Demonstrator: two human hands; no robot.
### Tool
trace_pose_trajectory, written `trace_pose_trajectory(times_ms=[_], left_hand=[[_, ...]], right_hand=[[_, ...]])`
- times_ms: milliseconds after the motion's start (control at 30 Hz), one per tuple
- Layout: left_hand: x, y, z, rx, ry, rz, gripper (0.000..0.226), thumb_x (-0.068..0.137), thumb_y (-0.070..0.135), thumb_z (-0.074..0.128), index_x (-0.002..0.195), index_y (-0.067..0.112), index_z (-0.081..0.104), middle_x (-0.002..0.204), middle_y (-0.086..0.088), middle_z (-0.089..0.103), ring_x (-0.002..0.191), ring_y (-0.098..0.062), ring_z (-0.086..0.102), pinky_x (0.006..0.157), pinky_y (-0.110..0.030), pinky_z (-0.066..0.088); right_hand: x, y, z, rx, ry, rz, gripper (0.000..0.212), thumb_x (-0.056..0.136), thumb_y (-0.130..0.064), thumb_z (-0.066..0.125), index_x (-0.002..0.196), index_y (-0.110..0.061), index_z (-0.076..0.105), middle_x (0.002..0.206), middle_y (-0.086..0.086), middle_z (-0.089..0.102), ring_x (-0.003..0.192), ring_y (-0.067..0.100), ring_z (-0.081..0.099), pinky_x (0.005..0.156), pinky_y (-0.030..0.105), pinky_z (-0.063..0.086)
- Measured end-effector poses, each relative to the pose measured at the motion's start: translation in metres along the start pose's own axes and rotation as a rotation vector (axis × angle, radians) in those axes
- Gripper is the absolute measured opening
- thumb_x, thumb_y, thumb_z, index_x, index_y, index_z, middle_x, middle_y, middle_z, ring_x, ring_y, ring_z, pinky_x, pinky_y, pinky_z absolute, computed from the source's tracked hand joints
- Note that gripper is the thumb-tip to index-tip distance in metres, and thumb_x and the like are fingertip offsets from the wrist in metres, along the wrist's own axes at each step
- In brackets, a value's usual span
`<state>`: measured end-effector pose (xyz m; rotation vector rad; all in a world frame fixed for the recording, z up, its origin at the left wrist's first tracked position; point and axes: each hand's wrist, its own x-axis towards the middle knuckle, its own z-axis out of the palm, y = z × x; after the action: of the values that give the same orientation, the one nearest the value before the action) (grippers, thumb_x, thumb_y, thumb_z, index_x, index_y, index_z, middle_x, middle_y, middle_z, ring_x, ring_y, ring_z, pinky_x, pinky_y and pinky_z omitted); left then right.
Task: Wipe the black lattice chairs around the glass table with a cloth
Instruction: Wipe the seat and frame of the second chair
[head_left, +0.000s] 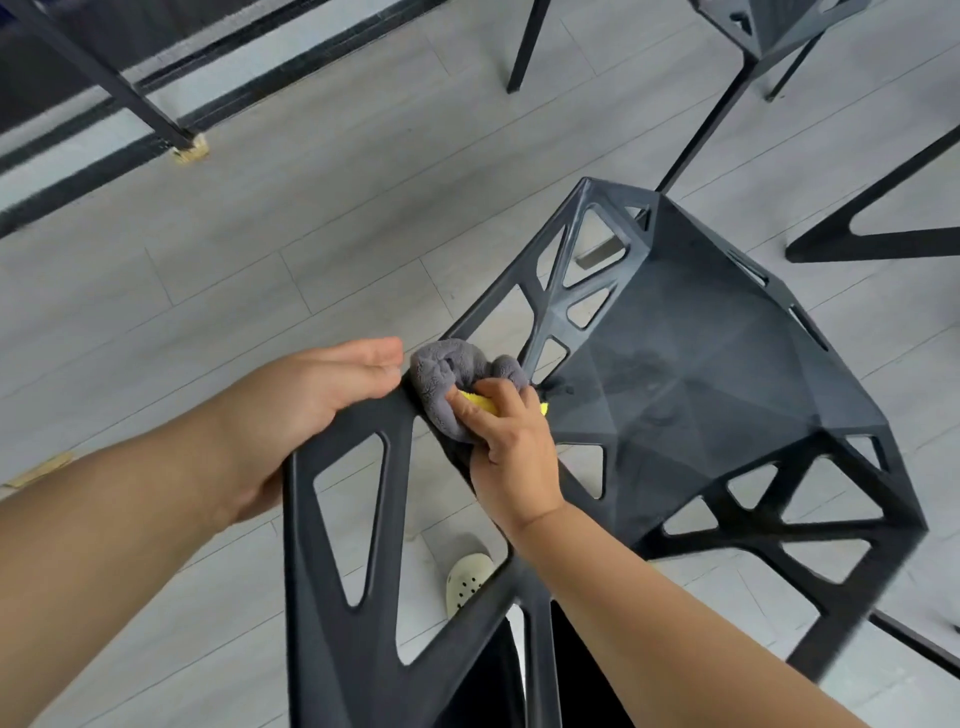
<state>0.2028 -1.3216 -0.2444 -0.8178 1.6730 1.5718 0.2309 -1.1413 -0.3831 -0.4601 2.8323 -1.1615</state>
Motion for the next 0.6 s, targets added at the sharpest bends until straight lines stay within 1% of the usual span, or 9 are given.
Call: trace_pose_trajectory(times_ms=[67, 133, 200, 267, 333, 400, 467, 533, 600], left_hand=[[-0.003, 0.002, 0.003, 0.019, 0.048, 0.028, 0.037, 0.073, 0.023, 0.070, 0.109, 0.029, 0.066, 0.112, 0.012, 0.069, 0.104, 0.000, 0.063, 0.093, -0.022, 0.042], [-0.011, 0.003, 0.008, 0.006, 0.089, 0.038, 0.027, 0.086, 0.022, 0.062, 0.113, 0.026, 0.066, 0.108, 0.011, 0.071, 0.103, -0.002, 0.064, 0.091, -0.022, 0.043], [-0.016, 0.004, 0.012, 0.000, 0.131, 0.037, 0.024, 0.092, 0.021, 0.054, 0.114, 0.023, 0.065, 0.106, 0.009, 0.071, 0.101, -0.001, 0.065, 0.089, -0.021, 0.043], [-0.020, 0.005, 0.016, -0.014, 0.181, 0.038, 0.022, 0.094, 0.020, 0.052, 0.110, 0.020, 0.066, 0.106, 0.006, 0.071, 0.100, -0.003, 0.065, 0.092, -0.023, 0.045], [-0.027, 0.008, 0.019, -0.043, 0.263, 0.048, 0.020, 0.096, 0.017, 0.049, 0.104, 0.017, 0.067, 0.107, 0.001, 0.071, 0.099, -0.006, 0.066, 0.096, -0.028, 0.046], [-0.036, 0.009, 0.021, -0.053, 0.338, 0.067, 0.021, 0.096, 0.014, 0.046, 0.100, 0.015, 0.066, 0.106, -0.002, 0.070, 0.099, -0.009, 0.066, 0.099, -0.031, 0.045], [-0.047, 0.006, 0.029, -0.065, 0.389, 0.084, 0.021, 0.097, 0.013, 0.045, 0.103, 0.016, 0.065, 0.108, 0.000, 0.069, 0.102, -0.009, 0.064, 0.100, -0.030, 0.044], [-0.055, -0.001, 0.038, -0.051, 0.442, 0.115, 0.024, 0.099, 0.019, 0.042, 0.111, 0.020, 0.063, 0.112, 0.007, 0.066, 0.106, -0.008, 0.061, 0.101, -0.029, 0.043], [-0.059, -0.006, 0.045, 0.000, 0.484, 0.155, 0.028, 0.100, 0.026, 0.038, 0.118, 0.023, 0.059, 0.113, 0.013, 0.065, 0.111, -0.011, 0.058, 0.101, -0.031, 0.042]], right_hand=[[-0.009, 0.015, 0.003, -0.008, -0.030, 0.061, 0.047, 0.068, 0.013, 0.064, 0.098, -0.022, 0.074, 0.099, 0.003, 0.063, 0.080, 0.032, 0.051, 0.063, 0.032, 0.046], [-0.020, 0.033, 0.004, -0.057, -0.087, 0.113, 0.037, 0.068, 0.008, 0.064, 0.089, -0.021, 0.073, 0.091, 0.002, 0.063, 0.083, 0.034, 0.053, 0.064, 0.034, 0.049], [-0.027, 0.051, 0.003, -0.129, -0.162, 0.172, 0.028, 0.071, -0.001, 0.060, 0.084, -0.022, 0.072, 0.085, 0.001, 0.061, 0.086, 0.036, 0.054, 0.063, 0.036, 0.049], [-0.024, 0.059, -0.001, -0.227, -0.340, 0.239, 0.024, 0.075, -0.010, 0.062, 0.090, -0.026, 0.072, 0.092, 0.001, 0.059, 0.100, 0.037, 0.050, 0.068, 0.037, 0.048], [-0.013, 0.055, -0.013, -0.340, -0.548, 0.309, 0.025, 0.080, -0.023, 0.066, 0.103, -0.034, 0.068, 0.105, -0.001, 0.055, 0.114, 0.031, 0.043, 0.078, 0.035, 0.046], [0.001, 0.043, -0.030, -0.379, -0.642, 0.393, 0.034, 0.078, -0.028, 0.066, 0.111, -0.037, 0.064, 0.112, -0.002, 0.052, 0.119, 0.027, 0.038, 0.085, 0.033, 0.043], [0.013, 0.028, -0.045, -0.256, -0.529, 0.509, 0.049, 0.075, -0.016, 0.064, 0.119, -0.036, 0.060, 0.114, -0.002, 0.052, 0.118, 0.025, 0.040, 0.085, 0.032, 0.043], [0.016, 0.007, -0.053, 0.048, -0.409, 0.585, 0.068, 0.073, -0.001, 0.050, 0.129, -0.038, 0.053, 0.113, -0.005, 0.050, 0.110, 0.020, 0.046, 0.077, 0.025, 0.043], [0.015, -0.020, -0.052, 0.292, -0.443, 0.591, 0.075, 0.071, 0.003, 0.047, 0.133, -0.040, 0.049, 0.119, -0.009, 0.052, 0.109, 0.018, 0.049, 0.082, 0.024, 0.044]])
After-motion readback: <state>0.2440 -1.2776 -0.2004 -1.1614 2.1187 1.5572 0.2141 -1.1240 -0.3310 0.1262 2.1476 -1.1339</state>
